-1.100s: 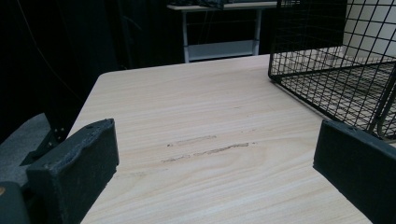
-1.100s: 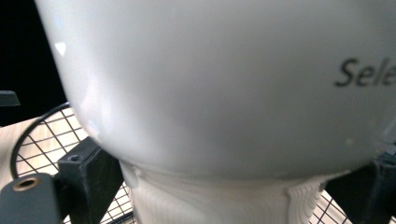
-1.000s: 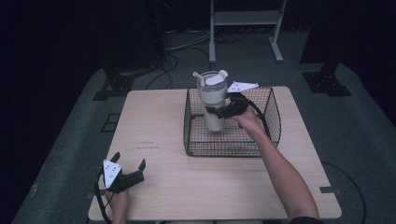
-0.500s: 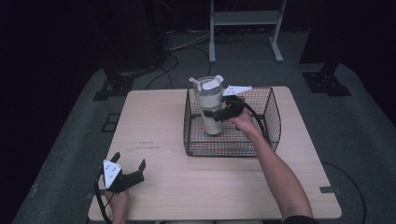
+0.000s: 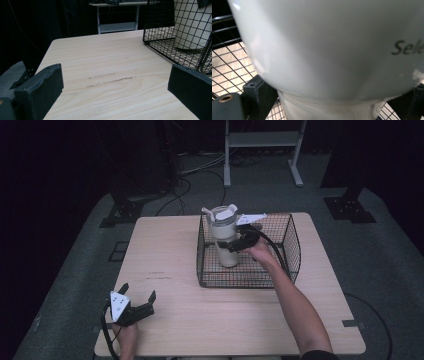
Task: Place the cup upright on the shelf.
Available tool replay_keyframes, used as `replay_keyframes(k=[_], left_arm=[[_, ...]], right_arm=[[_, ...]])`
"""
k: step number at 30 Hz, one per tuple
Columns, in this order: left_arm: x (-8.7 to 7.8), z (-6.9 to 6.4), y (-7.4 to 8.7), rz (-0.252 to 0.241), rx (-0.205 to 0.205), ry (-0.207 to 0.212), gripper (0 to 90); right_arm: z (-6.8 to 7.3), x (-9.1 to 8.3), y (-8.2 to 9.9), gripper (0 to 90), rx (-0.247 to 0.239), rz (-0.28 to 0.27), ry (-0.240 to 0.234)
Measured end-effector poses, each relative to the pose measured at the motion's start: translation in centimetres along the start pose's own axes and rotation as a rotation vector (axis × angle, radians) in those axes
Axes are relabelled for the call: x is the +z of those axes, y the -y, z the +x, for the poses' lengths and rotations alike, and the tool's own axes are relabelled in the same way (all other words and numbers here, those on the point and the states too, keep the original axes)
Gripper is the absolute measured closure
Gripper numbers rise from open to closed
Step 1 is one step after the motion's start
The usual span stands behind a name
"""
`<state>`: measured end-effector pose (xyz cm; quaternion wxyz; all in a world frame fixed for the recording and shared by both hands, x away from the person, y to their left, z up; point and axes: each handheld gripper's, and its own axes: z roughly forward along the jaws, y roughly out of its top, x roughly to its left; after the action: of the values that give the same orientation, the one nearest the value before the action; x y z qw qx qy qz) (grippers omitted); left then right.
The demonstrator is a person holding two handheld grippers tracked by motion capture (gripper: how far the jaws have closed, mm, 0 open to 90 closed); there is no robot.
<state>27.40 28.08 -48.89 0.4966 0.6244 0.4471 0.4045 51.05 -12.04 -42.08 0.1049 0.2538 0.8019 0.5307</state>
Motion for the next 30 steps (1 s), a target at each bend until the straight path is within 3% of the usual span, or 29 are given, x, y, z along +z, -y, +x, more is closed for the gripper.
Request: replay_keyframes(k=[13, 20, 30], left_arm=[[0.0, 0.0, 0.0, 0.002, 0.005, -0.001, 0.0], [0.0, 0.0, 0.0, 0.004, 0.011, -0.002, 0.0], [0.0, 0.0, 0.0, 0.003, 0.009, -0.004, 0.0]], right_arm=[[-0.1, -0.5, 0.4, 8.1, -0.025, 0.022, -0.021], [0.2, -1.0, 0.6, 8.0, -0.071, 0.036, -0.022], [0.2, -1.3, 1.0, 7.9, -0.065, 0.023, -0.016]])
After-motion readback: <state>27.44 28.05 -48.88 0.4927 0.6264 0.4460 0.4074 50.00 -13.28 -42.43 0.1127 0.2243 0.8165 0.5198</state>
